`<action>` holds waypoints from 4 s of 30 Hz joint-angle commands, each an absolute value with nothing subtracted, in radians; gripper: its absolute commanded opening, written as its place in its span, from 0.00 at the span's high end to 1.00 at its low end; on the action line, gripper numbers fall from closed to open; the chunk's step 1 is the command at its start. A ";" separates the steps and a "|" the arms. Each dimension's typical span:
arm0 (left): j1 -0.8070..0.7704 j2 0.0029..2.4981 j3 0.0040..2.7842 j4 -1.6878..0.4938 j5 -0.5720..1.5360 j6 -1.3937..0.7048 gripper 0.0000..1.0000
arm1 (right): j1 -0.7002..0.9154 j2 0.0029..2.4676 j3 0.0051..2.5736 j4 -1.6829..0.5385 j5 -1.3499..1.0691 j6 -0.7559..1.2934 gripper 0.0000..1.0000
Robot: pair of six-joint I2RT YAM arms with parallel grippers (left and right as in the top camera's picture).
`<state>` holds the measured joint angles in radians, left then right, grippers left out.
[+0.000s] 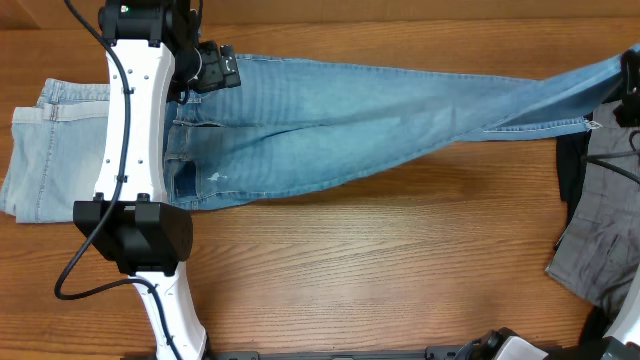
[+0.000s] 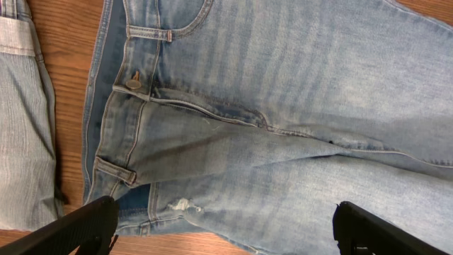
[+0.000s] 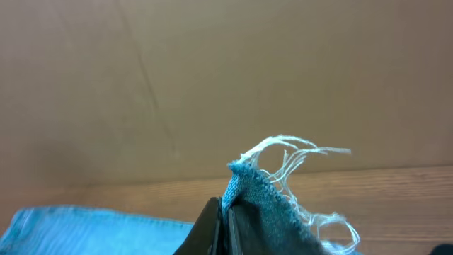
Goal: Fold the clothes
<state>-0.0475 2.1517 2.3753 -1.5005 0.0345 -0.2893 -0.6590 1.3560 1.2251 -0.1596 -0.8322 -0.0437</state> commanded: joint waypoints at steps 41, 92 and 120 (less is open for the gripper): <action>0.018 2.154 2.374 -1.521 -0.036 -0.359 0.00 | -0.722 1.814 1.275 -0.476 -0.551 -0.644 0.96; 0.315 2.119 2.374 -1.670 0.078 -0.261 0.00 | -0.589 1.816 1.677 -1.194 -0.275 0.102 0.00; 0.235 2.120 1.640 -1.019 0.269 0.023 0.71 | -0.274 1.816 1.495 -1.097 -0.278 -0.035 0.58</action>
<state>0.2417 2.1342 1.6474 -1.0088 0.2218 -0.0006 -0.2787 1.8351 1.4994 -1.1000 -0.2836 -0.0273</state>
